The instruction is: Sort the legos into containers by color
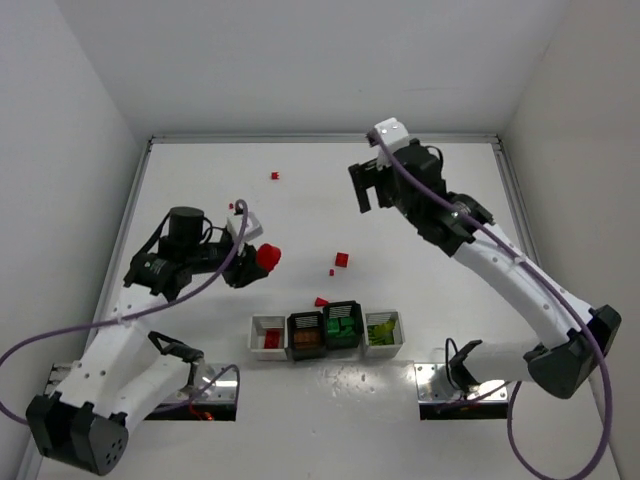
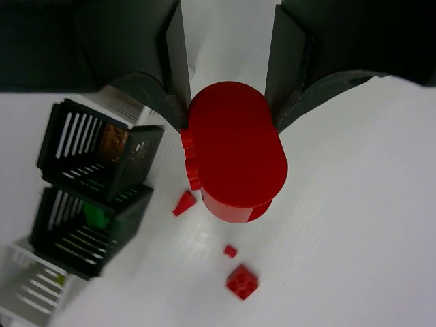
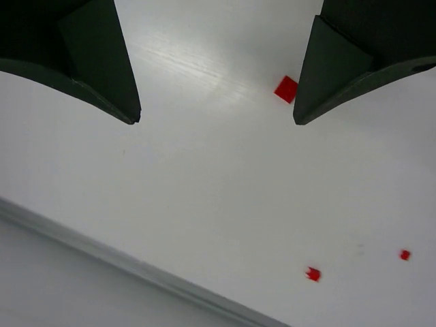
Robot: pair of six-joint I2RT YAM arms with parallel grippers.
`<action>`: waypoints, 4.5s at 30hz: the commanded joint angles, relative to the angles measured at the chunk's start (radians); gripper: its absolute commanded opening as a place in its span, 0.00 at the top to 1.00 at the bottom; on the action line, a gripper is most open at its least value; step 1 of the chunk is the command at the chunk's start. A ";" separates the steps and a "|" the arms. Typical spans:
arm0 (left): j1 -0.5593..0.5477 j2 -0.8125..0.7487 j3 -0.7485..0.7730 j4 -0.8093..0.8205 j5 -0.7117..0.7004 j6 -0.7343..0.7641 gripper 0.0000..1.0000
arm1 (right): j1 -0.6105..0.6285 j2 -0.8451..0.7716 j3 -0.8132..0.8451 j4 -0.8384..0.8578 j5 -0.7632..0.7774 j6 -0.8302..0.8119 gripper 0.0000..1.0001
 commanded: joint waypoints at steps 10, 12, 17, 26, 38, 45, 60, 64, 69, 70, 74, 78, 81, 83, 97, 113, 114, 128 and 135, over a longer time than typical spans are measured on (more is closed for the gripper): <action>-0.180 0.067 0.223 -0.588 0.210 0.640 1.00 | -0.325 0.314 0.129 -0.345 -0.494 0.051 0.01; -0.218 0.102 0.270 -0.663 0.178 0.719 1.00 | -0.336 0.357 0.181 -0.345 -0.520 0.039 0.01; -0.358 0.127 0.268 -0.680 0.002 0.721 1.00 | -0.347 0.407 0.238 -0.364 -0.531 0.021 0.01; -0.455 0.100 0.200 -0.680 -0.104 0.703 0.98 | -0.356 0.396 0.183 -0.339 -0.580 0.021 0.01; -0.455 0.140 0.191 -0.616 -0.153 0.670 0.53 | -0.356 0.405 0.174 -0.339 -0.675 -0.050 0.01; -0.455 0.119 0.191 -0.591 -0.173 0.651 0.43 | -0.338 0.424 0.174 -0.348 -0.686 -0.082 0.01; -0.369 -0.012 0.194 -0.076 -0.374 0.133 0.22 | -0.287 0.485 0.123 -0.397 -0.709 -0.163 0.11; -0.319 0.028 0.232 0.010 -0.521 -0.146 0.26 | -0.220 0.551 0.132 -0.428 -0.677 -0.163 0.11; -0.268 0.038 0.232 0.038 -0.675 -0.314 0.29 | -0.140 0.606 0.132 -0.364 -0.594 -0.202 0.07; -0.254 0.038 0.232 0.047 -0.686 -0.354 0.29 | -0.140 0.617 0.132 -0.353 -0.594 -0.202 0.07; -0.162 0.083 0.267 0.036 -0.669 -0.415 0.29 | -0.118 0.650 0.132 -0.289 -0.577 -0.249 0.07; -0.071 0.160 0.335 0.023 -0.586 -0.439 0.29 | -0.098 0.670 0.099 -0.233 -0.540 -0.308 0.07; -0.005 0.223 0.386 0.013 -0.506 -0.439 0.29 | -0.098 0.681 0.080 -0.207 -0.529 -0.350 0.07; 0.045 0.270 0.409 0.003 -0.457 -0.439 0.29 | -0.098 0.706 0.080 -0.207 -0.529 -0.371 0.07; 0.117 0.364 0.449 -0.019 -0.345 -0.370 0.25 | -0.061 0.756 0.069 -0.141 -0.536 -0.479 0.21; 0.216 0.479 0.439 -0.017 -0.278 -0.370 0.15 | -0.061 0.625 0.048 -0.233 -0.586 -0.544 1.00; 0.216 0.488 0.427 -0.017 -0.300 -0.382 0.15 | -0.061 0.602 0.069 -0.245 -0.610 -0.555 1.00; 0.226 0.563 0.329 0.072 -0.334 -0.350 0.11 | 0.222 0.503 0.382 -0.546 -0.862 -0.648 1.00; 0.237 0.630 0.318 0.072 -0.285 -0.350 0.08 | 0.409 0.538 0.391 -0.523 -0.827 -0.751 1.00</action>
